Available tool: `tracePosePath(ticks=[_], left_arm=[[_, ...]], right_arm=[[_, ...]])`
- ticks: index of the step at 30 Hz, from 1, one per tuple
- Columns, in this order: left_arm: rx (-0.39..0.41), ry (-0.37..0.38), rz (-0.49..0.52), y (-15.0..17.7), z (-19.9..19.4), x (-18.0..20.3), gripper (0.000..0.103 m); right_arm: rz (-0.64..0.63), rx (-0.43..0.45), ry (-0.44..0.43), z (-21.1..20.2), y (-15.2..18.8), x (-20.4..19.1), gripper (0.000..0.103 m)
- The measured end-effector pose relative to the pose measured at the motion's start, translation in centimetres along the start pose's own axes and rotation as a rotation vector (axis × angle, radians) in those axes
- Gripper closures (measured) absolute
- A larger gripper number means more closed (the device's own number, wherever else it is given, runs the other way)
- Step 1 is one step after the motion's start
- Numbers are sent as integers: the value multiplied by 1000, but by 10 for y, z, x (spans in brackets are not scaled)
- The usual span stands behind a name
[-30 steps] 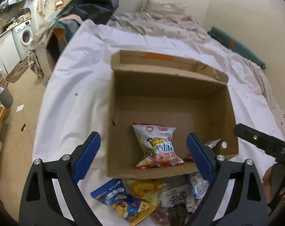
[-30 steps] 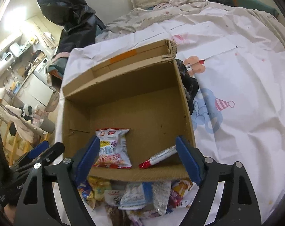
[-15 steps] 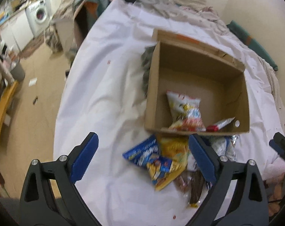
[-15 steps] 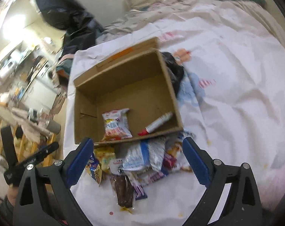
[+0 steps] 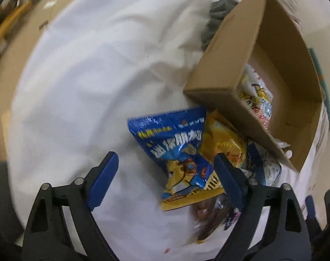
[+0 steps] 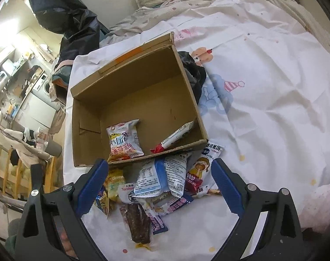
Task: Organize snacks
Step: 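Grasp the blue tiger-print snack bag from the pile with the left gripper, then grasp the white-and-pink wafer bar with the right gripper while the left gripper holds the blue bag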
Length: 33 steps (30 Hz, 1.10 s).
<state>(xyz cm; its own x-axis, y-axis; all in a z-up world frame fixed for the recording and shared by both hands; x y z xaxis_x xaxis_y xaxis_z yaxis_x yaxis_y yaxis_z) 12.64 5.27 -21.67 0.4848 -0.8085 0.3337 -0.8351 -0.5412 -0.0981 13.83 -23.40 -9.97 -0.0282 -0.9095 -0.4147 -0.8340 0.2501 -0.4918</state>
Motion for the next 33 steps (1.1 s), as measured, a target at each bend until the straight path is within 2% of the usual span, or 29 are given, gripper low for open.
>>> tracePosePath(ticks=[3,5,8,12,14,15,18,26,28,29,31,33], left_arm=[[8,-14,-30,5,9,-4,20],[33,-66,-17,5,9,-9,31],[40,-146,41,9,9,-12,45],[47,-252,188,20,12,-7,49],[50,-291,237,25,12,-7,61],[52,-293,247,26,11,-6,63],[22,-271,257,32,3,-7,80],[71,-192,401,29,-63,20,81],[66,-164,437,33,-75,28,81],[62,-151,455,36,-79,31,81],[67,-148,475,36,-79,34,81],[75,-140,473,30,-76,36,81]], right_arm=[[1,-5,7,1,2,2,5],[5,-8,10,1,2,4,5],[13,-12,22,1,2,8,5],[22,-17,24,2,2,11,5],[22,-18,24,3,2,10,5],[22,-20,25,3,2,11,5],[28,-25,30,4,2,13,5],[46,-53,22,5,8,14,5],[33,-99,18,11,15,12,5],[17,-149,14,17,23,9,6],[-10,-240,-18,29,39,2,20],[-22,-349,-59,45,60,-6,39]])
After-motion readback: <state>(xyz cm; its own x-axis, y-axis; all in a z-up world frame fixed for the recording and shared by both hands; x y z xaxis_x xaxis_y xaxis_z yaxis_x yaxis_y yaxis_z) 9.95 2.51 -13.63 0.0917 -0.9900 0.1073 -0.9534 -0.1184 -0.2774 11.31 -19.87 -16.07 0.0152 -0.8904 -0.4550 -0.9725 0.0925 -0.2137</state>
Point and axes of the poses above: each gripper's, at about its wrist camera, not at the fingertips, and z roughly the way its jaws point, x to its right, y to its underside, the point moved 8 cm from there along z, roughly the way its jaws point
